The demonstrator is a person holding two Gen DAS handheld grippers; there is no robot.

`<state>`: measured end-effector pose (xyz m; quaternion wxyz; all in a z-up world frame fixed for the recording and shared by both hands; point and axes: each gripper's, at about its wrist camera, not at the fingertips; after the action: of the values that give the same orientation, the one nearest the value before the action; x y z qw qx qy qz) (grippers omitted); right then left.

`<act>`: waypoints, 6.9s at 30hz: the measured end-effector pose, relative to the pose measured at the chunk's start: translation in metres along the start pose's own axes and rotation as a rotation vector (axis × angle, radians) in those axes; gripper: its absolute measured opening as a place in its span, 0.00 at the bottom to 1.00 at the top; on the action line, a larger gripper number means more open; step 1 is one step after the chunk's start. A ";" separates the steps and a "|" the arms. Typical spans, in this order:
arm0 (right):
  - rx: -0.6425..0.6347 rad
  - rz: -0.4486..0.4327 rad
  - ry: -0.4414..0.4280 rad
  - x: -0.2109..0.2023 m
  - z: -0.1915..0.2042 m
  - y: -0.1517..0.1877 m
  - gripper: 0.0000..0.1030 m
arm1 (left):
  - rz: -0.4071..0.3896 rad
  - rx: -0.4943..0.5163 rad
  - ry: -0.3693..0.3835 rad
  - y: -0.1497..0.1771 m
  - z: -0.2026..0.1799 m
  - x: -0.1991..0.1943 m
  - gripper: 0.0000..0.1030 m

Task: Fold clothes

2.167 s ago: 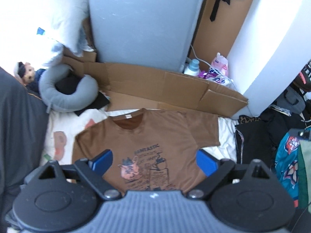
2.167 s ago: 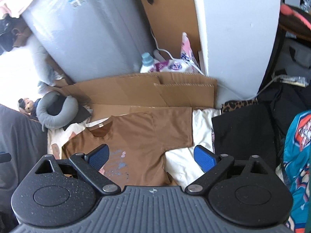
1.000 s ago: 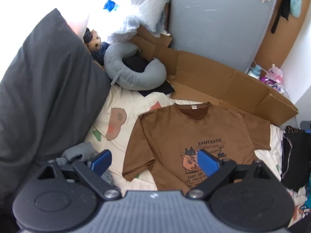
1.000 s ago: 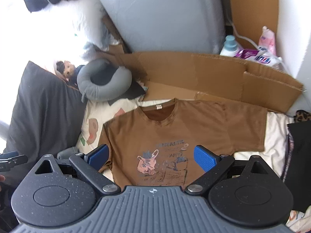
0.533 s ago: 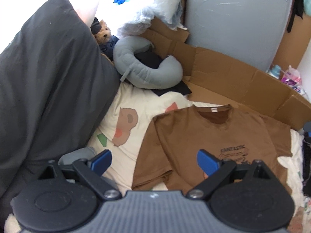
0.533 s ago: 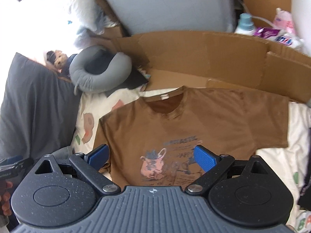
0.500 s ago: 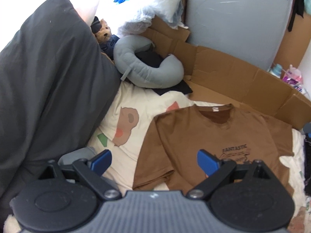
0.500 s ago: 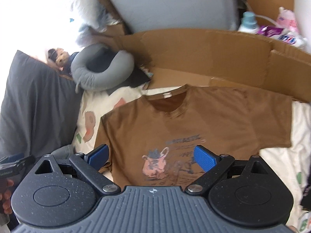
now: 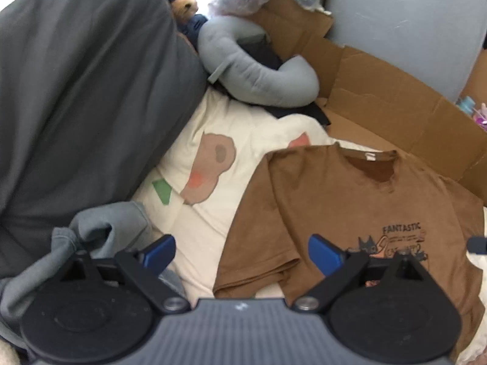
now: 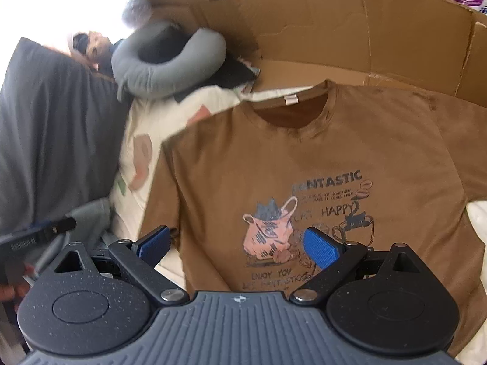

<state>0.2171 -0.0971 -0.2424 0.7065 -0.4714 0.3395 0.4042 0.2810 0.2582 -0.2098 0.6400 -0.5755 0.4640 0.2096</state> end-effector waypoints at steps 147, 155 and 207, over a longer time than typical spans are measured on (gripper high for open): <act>-0.384 0.033 -0.043 0.155 0.079 0.066 0.79 | -0.165 -0.455 -0.205 0.109 0.047 0.119 0.05; -0.379 0.042 -0.033 0.159 0.075 0.063 0.79 | -0.107 -0.406 -0.237 0.105 0.046 0.128 0.12; -0.401 -0.017 0.059 0.150 0.033 0.017 0.79 | -0.213 -0.128 0.053 -0.058 -0.017 0.236 0.03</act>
<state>0.2718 -0.0245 -0.3672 0.5918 -0.6171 0.2689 0.4435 0.4353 0.1655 -0.3736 0.6080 -0.6667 0.4025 0.1544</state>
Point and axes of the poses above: each gripper's, at about its wrist camera, not at the fingertips, and x roughly the way its jaws point, z to its left, y to its underside, and after that the axes turned 6 degrees about y, right-handed
